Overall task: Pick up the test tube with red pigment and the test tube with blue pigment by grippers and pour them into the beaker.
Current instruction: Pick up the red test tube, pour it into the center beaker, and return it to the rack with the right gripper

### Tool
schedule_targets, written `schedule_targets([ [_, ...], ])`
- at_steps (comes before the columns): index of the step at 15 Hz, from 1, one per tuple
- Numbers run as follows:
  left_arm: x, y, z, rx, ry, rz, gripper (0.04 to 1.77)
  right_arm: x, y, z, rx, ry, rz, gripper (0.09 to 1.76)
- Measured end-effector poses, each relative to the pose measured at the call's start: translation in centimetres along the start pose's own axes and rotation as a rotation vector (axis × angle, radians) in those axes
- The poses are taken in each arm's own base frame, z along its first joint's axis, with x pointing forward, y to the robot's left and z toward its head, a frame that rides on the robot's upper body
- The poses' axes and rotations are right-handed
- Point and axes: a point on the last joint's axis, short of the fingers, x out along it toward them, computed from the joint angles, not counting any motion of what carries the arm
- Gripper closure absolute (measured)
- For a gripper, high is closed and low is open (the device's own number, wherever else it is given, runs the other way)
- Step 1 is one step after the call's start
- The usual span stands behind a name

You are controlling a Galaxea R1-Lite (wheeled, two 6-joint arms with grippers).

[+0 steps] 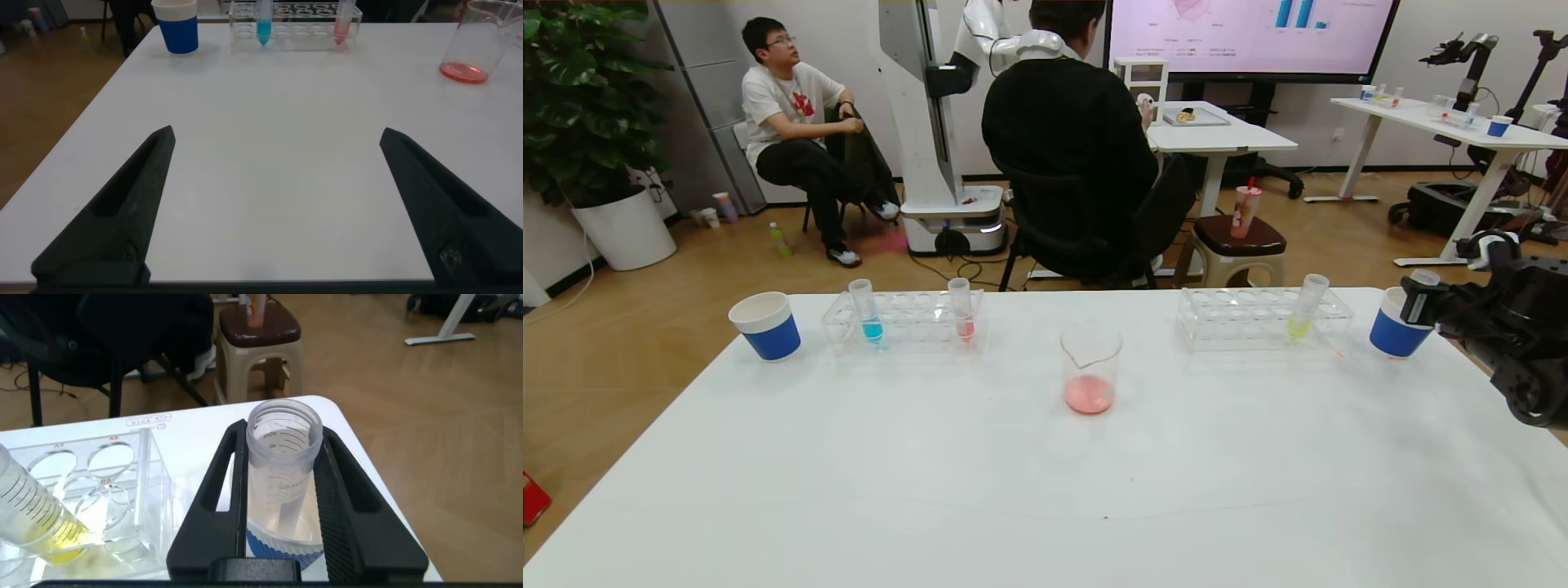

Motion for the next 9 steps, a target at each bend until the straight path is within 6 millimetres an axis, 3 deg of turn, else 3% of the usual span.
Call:
schedule_targets([
  [4,0.00,0.00,0.00,0.000,0.000,0.000,0.06,0.09,-0.26,-0.48,0.002,0.012,-0.007,1.30],
  [5,0.00,0.00,0.00,0.000,0.000,0.001,0.06,0.11,-0.34,-0.64,0.002,0.017,-0.009,1.10],
  [7,0.00,0.00,0.00,0.000,0.000,0.000,0.06,0.19,-0.35,-0.70,0.002,0.016,-0.008,0.41],
  [8,0.00,0.00,0.00,0.000,0.000,0.001,0.06,0.22,-0.32,-0.67,0.002,0.014,-0.008,0.16],
  [9,0.00,0.00,0.00,0.000,0.000,0.001,0.06,0.24,-0.32,-0.67,0.001,0.013,-0.008,0.11],
])
